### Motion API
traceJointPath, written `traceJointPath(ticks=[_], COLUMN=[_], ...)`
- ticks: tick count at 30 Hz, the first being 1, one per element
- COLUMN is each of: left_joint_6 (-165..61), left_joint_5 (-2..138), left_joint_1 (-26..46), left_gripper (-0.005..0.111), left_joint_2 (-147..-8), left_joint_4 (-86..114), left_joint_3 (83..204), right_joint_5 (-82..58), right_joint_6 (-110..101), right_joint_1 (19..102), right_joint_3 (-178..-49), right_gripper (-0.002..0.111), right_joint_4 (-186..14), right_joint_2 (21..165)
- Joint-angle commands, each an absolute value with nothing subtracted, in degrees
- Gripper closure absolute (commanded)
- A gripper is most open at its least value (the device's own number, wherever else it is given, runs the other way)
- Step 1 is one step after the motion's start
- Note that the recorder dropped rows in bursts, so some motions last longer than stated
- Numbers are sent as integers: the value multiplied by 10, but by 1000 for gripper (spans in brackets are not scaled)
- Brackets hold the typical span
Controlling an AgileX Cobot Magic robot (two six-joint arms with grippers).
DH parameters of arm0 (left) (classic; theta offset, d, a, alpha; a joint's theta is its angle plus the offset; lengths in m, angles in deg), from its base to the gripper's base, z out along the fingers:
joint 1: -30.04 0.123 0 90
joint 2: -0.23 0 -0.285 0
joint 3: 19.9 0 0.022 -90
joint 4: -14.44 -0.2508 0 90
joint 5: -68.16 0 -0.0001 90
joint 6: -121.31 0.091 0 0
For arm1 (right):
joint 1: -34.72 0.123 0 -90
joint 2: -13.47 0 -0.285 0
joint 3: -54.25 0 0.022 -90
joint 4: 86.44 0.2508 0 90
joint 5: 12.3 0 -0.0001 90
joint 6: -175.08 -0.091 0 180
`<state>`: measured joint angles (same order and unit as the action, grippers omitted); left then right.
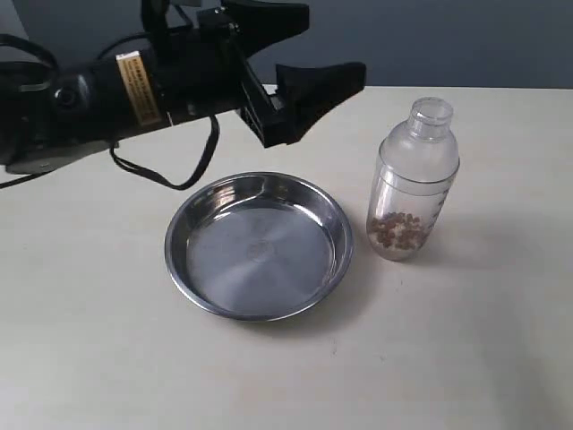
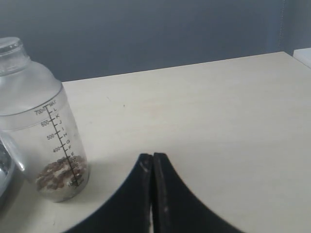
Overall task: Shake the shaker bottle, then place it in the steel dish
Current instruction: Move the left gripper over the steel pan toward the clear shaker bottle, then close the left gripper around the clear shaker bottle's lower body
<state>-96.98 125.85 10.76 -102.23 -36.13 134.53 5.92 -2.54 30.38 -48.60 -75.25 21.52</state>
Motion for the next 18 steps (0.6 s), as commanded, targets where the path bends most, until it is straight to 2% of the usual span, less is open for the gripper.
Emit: traceJointPath(ticks=[1,12,18], left_joint_6=[-974,-977,-1000], left_joint_5=[1341,1338,1354], left_joint_1=[93,49,49], left_gripper=[1,1,1], left_joint_2=[-1096,-1268,-1365], left_joint_4=[-380,-379,-381], left_joint_3=[1391,1530,1602], right_joint_5=[54,54,54], right_joint_6=[-24,-24,-24], right_joint_1=[302,302,302], right_joint_3=[-485,-485,-485], right_gripper=[109,109,109], right_joint_4=[-749,-744,-744], right_joint_2=[213,213,213])
